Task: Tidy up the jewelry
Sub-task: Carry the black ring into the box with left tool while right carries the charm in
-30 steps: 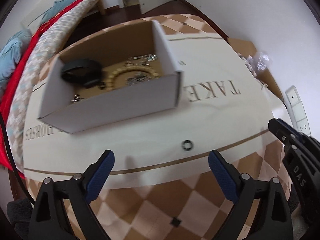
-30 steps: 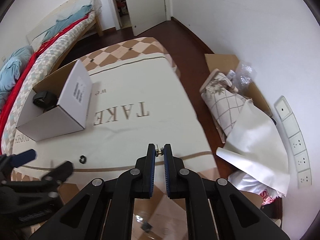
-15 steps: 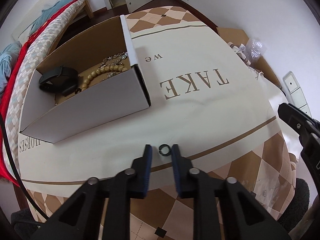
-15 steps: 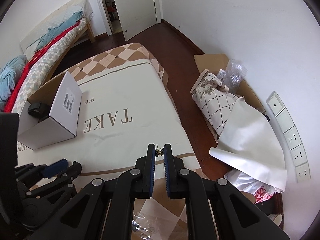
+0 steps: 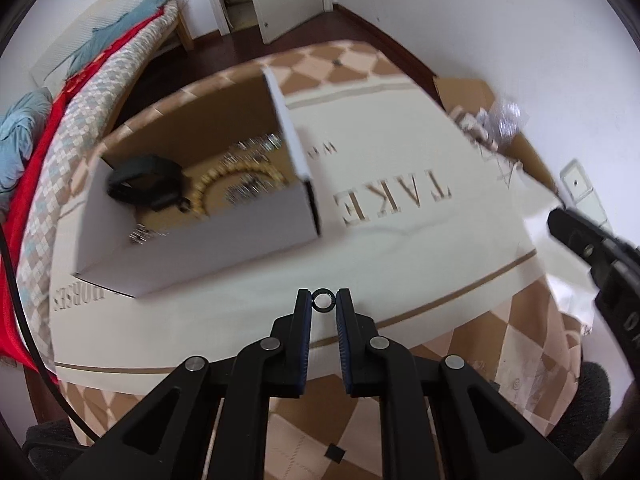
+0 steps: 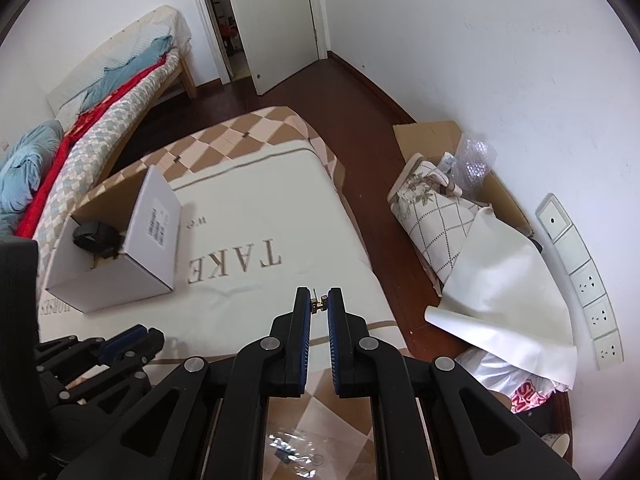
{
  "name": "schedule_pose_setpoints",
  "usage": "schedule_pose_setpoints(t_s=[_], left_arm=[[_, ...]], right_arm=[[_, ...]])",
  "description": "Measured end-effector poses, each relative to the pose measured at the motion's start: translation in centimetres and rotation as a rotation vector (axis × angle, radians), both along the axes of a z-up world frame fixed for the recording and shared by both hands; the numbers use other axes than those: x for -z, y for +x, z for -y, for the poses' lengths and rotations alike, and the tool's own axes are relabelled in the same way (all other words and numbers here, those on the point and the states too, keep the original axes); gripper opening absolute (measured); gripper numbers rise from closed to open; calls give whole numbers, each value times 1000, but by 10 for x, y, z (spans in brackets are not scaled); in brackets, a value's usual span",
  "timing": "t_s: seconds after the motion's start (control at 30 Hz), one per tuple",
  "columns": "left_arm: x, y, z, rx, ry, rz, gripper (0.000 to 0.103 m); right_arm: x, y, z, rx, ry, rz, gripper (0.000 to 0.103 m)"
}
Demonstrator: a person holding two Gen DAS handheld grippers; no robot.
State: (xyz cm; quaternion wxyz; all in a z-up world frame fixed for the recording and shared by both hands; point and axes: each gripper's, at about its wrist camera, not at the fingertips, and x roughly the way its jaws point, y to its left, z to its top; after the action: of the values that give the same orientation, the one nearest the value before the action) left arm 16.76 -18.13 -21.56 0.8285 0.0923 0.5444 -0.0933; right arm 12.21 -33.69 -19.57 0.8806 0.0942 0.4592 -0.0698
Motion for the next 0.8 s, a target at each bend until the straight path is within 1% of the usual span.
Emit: schedule_pose_setpoints(t_s=[0.17,0.23,0.27,0.3,0.37,0.43,0.53,0.67,0.7,0.73,0.8], left_arm=[[-41,3,-32,-49,-38,59,10],[-61,10,-56,-87,-58,78,10],[-66,13,-63,-99,-60,82,10],[-74,20,-79,-127,-70,87,10],[-82,33,-102,-164,-69,88,10],[-83,49,-122,-191,-65,78,10],[-78,68,-140,-211,-61,51,10],[-62,92,-151,-210,-73,-11,10],[-59,98,-153,-204,-83,-29,11],[-57,101,-155,-211,-95,-37,14],[-55,106,-157,-216,-122,-48,14]], right_arm=[[-18,5,-19,-44,45,40,9],[-27,13,-34,-78,81,58,9],[-30,17,-41,-93,97,65,9],[-34,23,-51,-116,118,72,9],[-40,34,-68,-151,156,83,9],[-46,49,-88,-194,200,88,9],[-47,73,-114,-259,250,62,9],[-31,105,-137,-311,296,-37,9],[-27,111,-140,-312,306,-60,9],[-22,116,-143,-328,316,-87,9],[-16,125,-145,-319,327,-123,10]])
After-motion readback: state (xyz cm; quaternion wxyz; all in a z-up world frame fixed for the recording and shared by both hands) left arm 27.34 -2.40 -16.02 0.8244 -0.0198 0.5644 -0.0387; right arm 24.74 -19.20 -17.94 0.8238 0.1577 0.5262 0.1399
